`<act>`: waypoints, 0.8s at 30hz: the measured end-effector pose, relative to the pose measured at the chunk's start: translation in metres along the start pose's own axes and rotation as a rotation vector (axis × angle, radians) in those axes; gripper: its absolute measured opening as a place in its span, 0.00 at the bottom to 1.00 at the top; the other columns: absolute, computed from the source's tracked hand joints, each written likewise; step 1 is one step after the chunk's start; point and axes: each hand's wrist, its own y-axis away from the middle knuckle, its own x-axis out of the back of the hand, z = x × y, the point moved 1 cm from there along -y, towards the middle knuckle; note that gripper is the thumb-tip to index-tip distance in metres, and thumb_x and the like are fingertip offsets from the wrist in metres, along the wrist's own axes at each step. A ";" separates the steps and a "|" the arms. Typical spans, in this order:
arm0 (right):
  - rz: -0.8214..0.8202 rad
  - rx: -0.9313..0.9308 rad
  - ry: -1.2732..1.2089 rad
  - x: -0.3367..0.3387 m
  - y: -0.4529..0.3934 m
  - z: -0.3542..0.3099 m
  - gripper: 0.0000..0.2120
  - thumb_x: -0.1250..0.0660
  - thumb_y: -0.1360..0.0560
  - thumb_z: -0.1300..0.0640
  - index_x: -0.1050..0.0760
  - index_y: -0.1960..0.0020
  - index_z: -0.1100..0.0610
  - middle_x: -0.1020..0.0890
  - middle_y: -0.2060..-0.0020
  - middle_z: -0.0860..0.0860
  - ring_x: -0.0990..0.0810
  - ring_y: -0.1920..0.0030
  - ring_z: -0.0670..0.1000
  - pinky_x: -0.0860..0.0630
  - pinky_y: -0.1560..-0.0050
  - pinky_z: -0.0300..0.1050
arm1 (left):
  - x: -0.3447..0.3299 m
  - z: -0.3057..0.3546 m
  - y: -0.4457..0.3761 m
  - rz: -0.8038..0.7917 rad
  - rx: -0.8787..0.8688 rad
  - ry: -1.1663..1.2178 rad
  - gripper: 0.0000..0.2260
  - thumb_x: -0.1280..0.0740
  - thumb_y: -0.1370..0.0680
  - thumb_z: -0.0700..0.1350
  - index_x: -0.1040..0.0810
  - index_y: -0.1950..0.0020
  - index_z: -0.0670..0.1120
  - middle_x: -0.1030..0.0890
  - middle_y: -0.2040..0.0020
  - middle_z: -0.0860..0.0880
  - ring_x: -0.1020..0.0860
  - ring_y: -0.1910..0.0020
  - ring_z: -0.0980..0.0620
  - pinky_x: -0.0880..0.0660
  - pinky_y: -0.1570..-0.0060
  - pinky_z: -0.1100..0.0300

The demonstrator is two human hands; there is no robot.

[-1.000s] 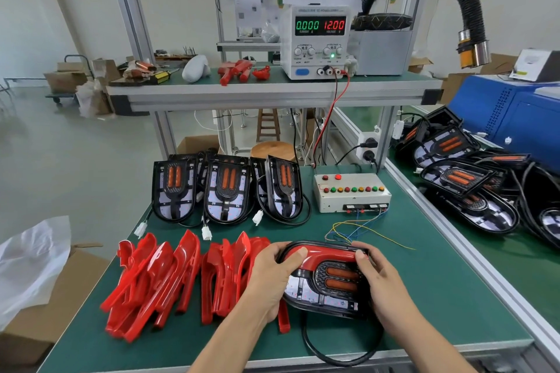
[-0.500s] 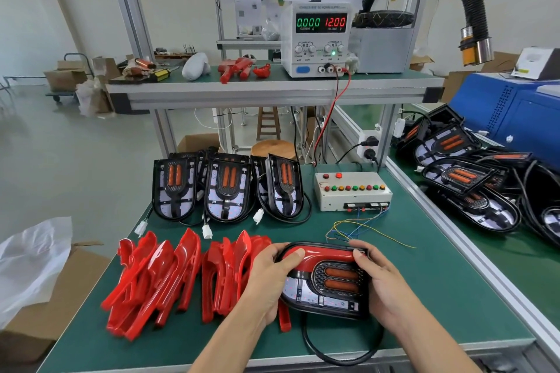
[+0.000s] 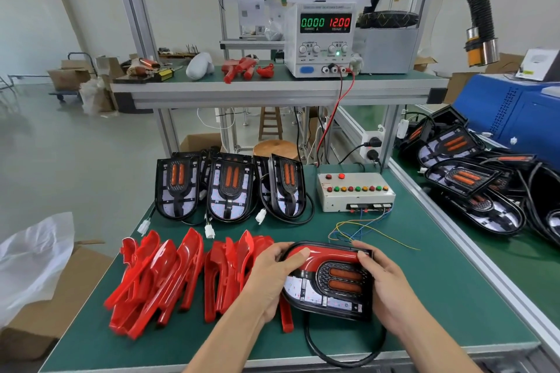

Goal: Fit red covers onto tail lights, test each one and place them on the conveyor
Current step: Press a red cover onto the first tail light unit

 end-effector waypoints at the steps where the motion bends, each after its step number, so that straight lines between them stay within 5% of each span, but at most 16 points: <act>1: 0.002 -0.002 -0.004 0.000 0.000 0.000 0.10 0.39 0.17 0.63 0.21 0.40 0.59 0.15 0.49 0.64 0.13 0.54 0.64 0.17 0.59 0.57 | 0.001 0.000 0.000 -0.008 0.022 0.019 0.18 0.25 0.25 0.46 0.18 0.40 0.37 0.13 0.46 0.41 0.15 0.47 0.44 0.20 0.47 0.55; 4: 0.007 -0.015 -0.023 0.001 0.001 -0.001 0.10 0.38 0.17 0.63 0.21 0.41 0.59 0.14 0.49 0.64 0.13 0.54 0.64 0.17 0.60 0.57 | 0.002 -0.001 -0.001 -0.039 0.080 0.055 0.19 0.30 0.20 0.50 0.18 0.42 0.34 0.15 0.45 0.37 0.16 0.44 0.41 0.22 0.39 0.49; 8: 0.004 -0.013 -0.014 0.001 0.002 -0.001 0.10 0.38 0.18 0.62 0.20 0.41 0.58 0.15 0.49 0.64 0.13 0.54 0.64 0.17 0.60 0.58 | 0.002 -0.002 -0.001 -0.026 0.067 0.018 0.14 0.32 0.18 0.45 0.17 0.43 0.34 0.14 0.47 0.36 0.15 0.51 0.44 0.19 0.52 0.57; 19: 0.005 -0.014 -0.017 0.002 0.002 0.000 0.10 0.39 0.17 0.61 0.20 0.40 0.57 0.15 0.47 0.64 0.14 0.51 0.66 0.17 0.57 0.59 | -0.004 -0.003 -0.002 0.035 0.014 -0.021 0.11 0.32 0.18 0.43 0.16 0.47 0.34 0.14 0.50 0.36 0.16 0.53 0.43 0.19 0.45 0.50; 24: 0.006 -0.001 -0.022 -0.002 0.005 -0.002 0.10 0.39 0.17 0.63 0.20 0.41 0.58 0.15 0.49 0.64 0.13 0.55 0.65 0.17 0.61 0.57 | -0.004 -0.007 -0.003 0.082 -0.018 -0.036 0.11 0.31 0.19 0.44 0.15 0.50 0.36 0.14 0.51 0.36 0.16 0.56 0.44 0.19 0.50 0.53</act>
